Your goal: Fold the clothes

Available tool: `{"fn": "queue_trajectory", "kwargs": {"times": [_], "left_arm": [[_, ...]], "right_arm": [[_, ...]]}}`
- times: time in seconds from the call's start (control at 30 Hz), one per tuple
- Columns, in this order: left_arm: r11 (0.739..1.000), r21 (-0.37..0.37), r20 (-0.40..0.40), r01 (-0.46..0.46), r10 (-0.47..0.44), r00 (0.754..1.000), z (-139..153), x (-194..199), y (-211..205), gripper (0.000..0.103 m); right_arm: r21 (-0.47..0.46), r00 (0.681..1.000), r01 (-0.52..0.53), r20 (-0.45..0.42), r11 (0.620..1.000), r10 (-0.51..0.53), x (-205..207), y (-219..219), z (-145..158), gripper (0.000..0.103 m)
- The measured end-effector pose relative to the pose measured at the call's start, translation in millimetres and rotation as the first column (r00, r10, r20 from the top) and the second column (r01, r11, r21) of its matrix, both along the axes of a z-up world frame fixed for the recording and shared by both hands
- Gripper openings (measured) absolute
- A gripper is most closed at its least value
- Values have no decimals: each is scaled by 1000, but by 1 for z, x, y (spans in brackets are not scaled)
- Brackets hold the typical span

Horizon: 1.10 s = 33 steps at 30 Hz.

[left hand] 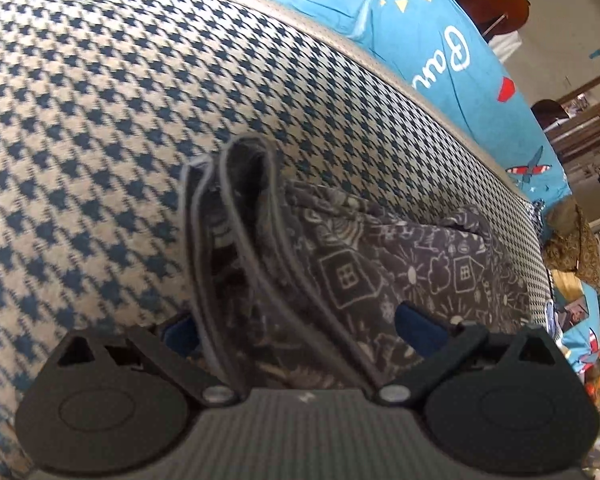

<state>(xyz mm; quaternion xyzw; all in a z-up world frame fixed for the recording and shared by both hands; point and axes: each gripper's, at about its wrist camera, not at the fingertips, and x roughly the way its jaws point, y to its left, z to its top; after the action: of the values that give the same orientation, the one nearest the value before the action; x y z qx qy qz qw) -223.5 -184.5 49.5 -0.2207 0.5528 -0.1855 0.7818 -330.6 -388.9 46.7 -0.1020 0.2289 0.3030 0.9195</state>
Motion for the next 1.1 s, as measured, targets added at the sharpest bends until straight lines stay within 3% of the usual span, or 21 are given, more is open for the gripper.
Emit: {"fn": "queue_trajectory", "kwargs": {"times": [0.07,0.13,0.27,0.53,0.83,0.97,1.03,1.1], "left_arm": [[1000,8,-8,3,-3,1000,-2,1,-4,85],[1000,15,-3,3,-3,1000,-2,0,-6,74],[1000,12,7,2,-2,1000,-1,-1,-6,64],[1000,-3,2,-1,1,1000,0,-2,0,61],[1000,-14,-15,-20,20,1000,-5,3,-1,61],[1000,-15,-12,-19,19,1000,-4,2,5,61],[1000,-11,-8,-21,21,1000,-3,2,7,62],[999,2,-8,-33,33,999,-3,2,10,69]], "right_arm": [[0,1000,-1,-1,1000,1,-3,-4,2,18],[-18,1000,-3,6,1000,3,-3,-5,-1,18],[-87,999,-20,46,996,24,-14,0,5,20],[-173,993,-30,106,984,49,-24,4,-2,51],[-217,990,-12,132,976,42,-17,6,-11,59],[-302,982,31,188,953,27,-13,12,-22,58],[-306,983,41,185,951,17,-10,10,-23,43],[-283,986,41,168,958,7,-8,5,-19,34]]}}
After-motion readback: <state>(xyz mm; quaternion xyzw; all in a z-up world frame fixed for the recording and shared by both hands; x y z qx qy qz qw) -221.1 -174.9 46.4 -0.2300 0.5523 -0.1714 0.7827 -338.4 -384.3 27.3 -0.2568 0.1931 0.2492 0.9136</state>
